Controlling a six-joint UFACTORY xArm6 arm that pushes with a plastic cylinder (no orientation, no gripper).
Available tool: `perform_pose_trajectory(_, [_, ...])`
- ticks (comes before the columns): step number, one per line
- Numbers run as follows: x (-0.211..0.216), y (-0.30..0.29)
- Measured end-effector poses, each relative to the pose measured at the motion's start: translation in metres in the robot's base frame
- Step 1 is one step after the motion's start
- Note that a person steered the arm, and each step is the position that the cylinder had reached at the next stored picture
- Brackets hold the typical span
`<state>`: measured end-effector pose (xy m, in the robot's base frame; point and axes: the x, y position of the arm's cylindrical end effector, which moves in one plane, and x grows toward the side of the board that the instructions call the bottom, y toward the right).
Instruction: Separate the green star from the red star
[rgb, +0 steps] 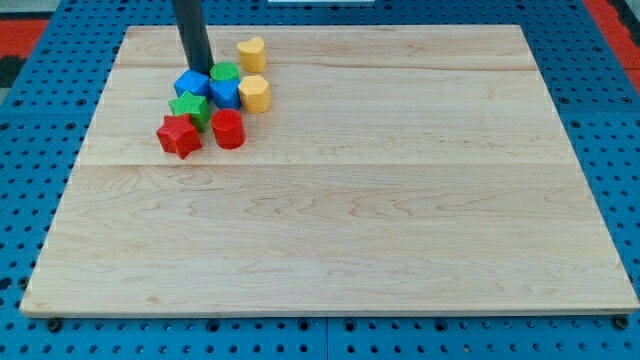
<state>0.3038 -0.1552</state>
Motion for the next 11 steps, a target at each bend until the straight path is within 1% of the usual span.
perform_pose_trajectory(1, [0.032, 0.013])
perform_pose_trajectory(2, [0.002, 0.023])
perform_pose_trajectory(3, [-0.012, -0.055])
perform_pose_trajectory(4, [0.033, -0.095])
perform_pose_trajectory(6, [0.157, -0.095])
perform_pose_trajectory(7, [0.173, -0.051])
perform_pose_trajectory(8, [0.118, -0.050])
perform_pose_trajectory(9, [0.081, -0.049])
perform_pose_trajectory(10, [0.068, -0.031])
perform_pose_trajectory(11, [0.070, 0.015])
